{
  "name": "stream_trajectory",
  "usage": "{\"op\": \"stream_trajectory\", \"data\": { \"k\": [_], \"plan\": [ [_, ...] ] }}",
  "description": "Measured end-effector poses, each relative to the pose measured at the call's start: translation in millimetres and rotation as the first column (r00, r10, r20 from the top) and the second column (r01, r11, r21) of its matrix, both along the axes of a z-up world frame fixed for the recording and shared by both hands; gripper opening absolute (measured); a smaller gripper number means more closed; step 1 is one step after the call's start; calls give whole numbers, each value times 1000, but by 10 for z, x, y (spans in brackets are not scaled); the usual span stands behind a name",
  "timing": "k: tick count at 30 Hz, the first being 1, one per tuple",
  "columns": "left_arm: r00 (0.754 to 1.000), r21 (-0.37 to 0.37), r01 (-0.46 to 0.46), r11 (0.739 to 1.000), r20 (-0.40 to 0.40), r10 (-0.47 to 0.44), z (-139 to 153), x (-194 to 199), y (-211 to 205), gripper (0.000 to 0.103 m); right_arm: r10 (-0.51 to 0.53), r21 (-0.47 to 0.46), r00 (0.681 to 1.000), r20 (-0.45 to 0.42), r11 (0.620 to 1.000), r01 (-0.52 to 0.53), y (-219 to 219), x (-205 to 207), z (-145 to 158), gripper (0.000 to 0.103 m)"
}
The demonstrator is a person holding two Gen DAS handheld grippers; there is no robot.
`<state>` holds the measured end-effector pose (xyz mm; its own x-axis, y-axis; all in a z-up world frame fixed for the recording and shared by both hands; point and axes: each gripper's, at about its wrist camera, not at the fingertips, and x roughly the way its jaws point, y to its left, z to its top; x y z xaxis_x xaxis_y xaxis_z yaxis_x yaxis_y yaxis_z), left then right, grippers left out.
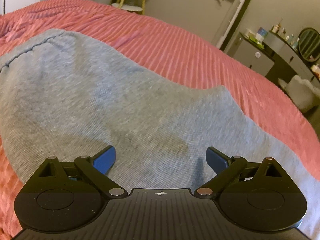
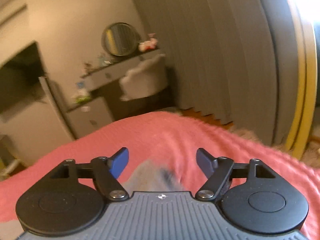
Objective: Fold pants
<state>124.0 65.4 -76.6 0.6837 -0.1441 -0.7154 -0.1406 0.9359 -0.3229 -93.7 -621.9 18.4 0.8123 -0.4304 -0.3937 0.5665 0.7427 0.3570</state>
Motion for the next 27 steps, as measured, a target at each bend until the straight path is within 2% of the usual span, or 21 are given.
{"op": "stream_trajectory", "data": {
  "k": [1,3,6,7,8,9,10,11,13,15,18,19,21,22,23,27],
  "plan": [
    [1000,-19,-5,1000,-1,5,8,-7,23,99,36,42,999,23,998,-37,79,-174,-31,88],
    [1000,-54,-15,998,-4,14,22,-25,76,99,94,157,993,65,982,-103,183,-446,-163,89],
    [1000,-86,-23,996,-12,22,47,-68,121,99,144,356,987,73,921,-161,200,-613,-499,88],
    [1000,-93,-24,995,-17,23,60,-87,135,99,139,401,989,52,904,-148,172,-610,-612,77],
    [999,-97,-26,995,-22,24,77,-105,145,99,120,424,992,36,897,-124,148,-601,-704,49],
    [999,-100,-30,995,-22,28,100,-132,159,99,91,422,996,10,903,-87,101,-601,-774,30],
    [999,-99,-35,994,-19,33,121,-160,169,99,45,408,998,-43,913,-24,58,-620,-810,0],
    [999,-98,-41,994,-15,40,147,-189,181,99,-9,402,997,-82,915,42,29,-679,-824,0],
    [998,-107,-58,993,-3,58,195,-247,212,99,-71,415,995,-65,905,91,34,-736,-787,0],
    [997,-126,-73,989,3,74,218,-283,239,99,-125,350,987,-97,924,151,141,-733,-650,0],
    [997,-133,-83,988,-9,82,213,-281,253,99,-156,315,984,-90,933,177,254,-826,-548,7],
    [997,-129,-83,988,-13,82,211,-280,249,99,-162,327,983,-87,927,182,219,-870,-549,14],
    [997,-121,-79,990,-22,77,203,-277,249,99,-174,372,982,-72,909,188,179,-980,-612,44],
    [997,-121,-76,990,-27,73,196,-274,250,99,-192,392,978,-75,897,206,165,-1027,-650,67],
    [997,-123,-74,990,-33,71,186,-272,249,99,-202,400,977,-72,891,213,172,-1092,-702,70],
    [996,-127,-70,989,-64,62,144,-251,242,99,-197,451,980,-23,873,186,84,-1190,-851,70]
  ]
}}
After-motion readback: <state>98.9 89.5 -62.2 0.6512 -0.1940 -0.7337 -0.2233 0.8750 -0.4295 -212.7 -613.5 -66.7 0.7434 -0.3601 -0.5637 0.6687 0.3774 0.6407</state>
